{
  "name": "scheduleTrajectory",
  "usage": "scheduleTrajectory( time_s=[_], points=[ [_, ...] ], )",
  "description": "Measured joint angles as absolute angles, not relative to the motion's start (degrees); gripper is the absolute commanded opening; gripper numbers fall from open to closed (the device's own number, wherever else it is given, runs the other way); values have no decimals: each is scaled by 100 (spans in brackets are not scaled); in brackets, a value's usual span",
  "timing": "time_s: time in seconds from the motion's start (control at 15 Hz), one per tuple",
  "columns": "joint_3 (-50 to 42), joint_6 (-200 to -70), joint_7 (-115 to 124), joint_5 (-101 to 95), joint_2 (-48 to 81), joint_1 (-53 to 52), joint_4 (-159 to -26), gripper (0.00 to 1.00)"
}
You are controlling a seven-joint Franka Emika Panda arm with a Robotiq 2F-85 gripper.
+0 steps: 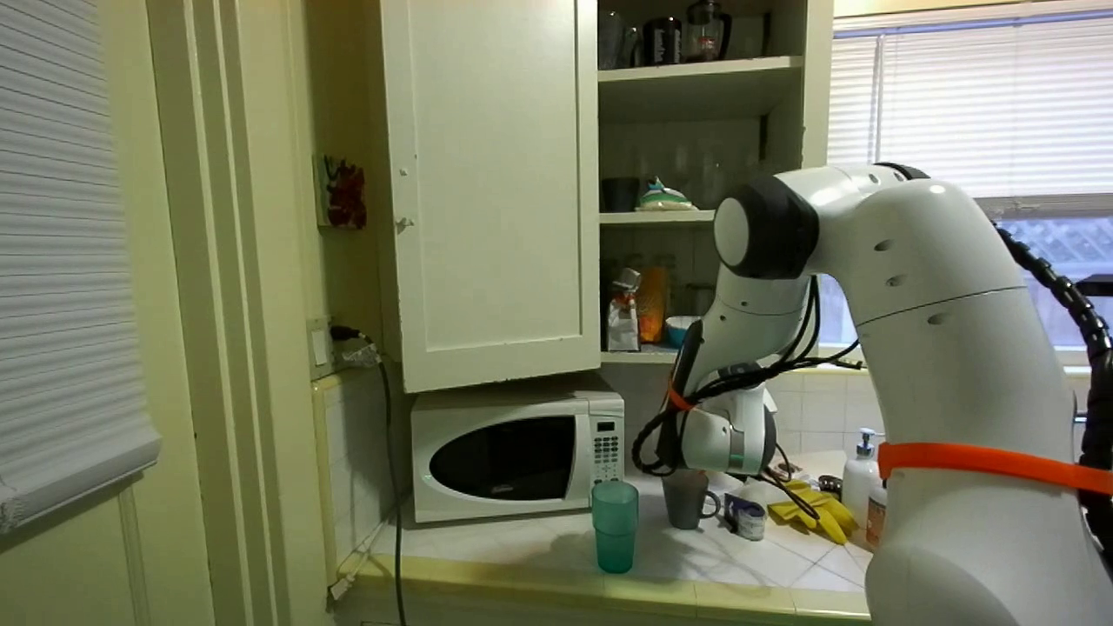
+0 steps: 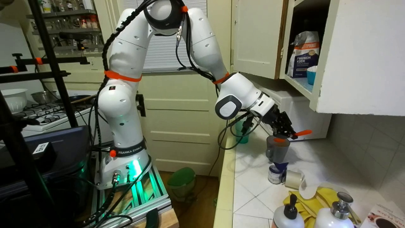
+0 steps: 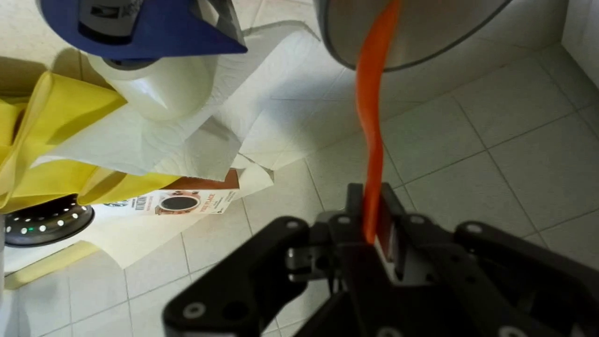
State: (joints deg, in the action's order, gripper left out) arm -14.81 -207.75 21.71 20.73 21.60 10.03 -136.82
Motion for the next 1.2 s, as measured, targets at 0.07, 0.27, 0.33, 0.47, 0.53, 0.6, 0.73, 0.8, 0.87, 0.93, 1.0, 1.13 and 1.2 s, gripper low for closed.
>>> scheduleTrajectory(
  time_s=[0.07,0.27,0.33,0.47,0.53,0.6,0.73,0.8,0.87,0.93,1.0,1.13,1.2],
  points=[
    [-1480,-20799,2112,2100,2255,1003,-13613,3],
    [-1479,-20821,2001,2140,2523,1000,-13404,3],
    [-1478,-20839,1969,2149,2610,998,-13344,3],
    [-1458,-20896,1916,2158,2765,992,-13242,3],
    [-1442,-20917,1895,2158,2832,989,-13199,3],
    [-1421,-20930,1877,2159,2886,986,-13166,3],
    [-1376,-20932,1826,2159,2968,979,-13106,3],
    [-1360,-20932,1784,2159,2995,971,-13088,3],
    [-1346,-20932,1733,2159,3018,963,-13077,3],
    [-1331,-20932,1663,2159,3038,957,-13074,3],
    [-1320,-20932,1602,2158,3049,948,-13074,3],
    [-1288,-20890,1490,2150,3051,944,-13074,3],
    [-1269,-20855,1452,2147,3049,944,-13074,3]
  ],
)
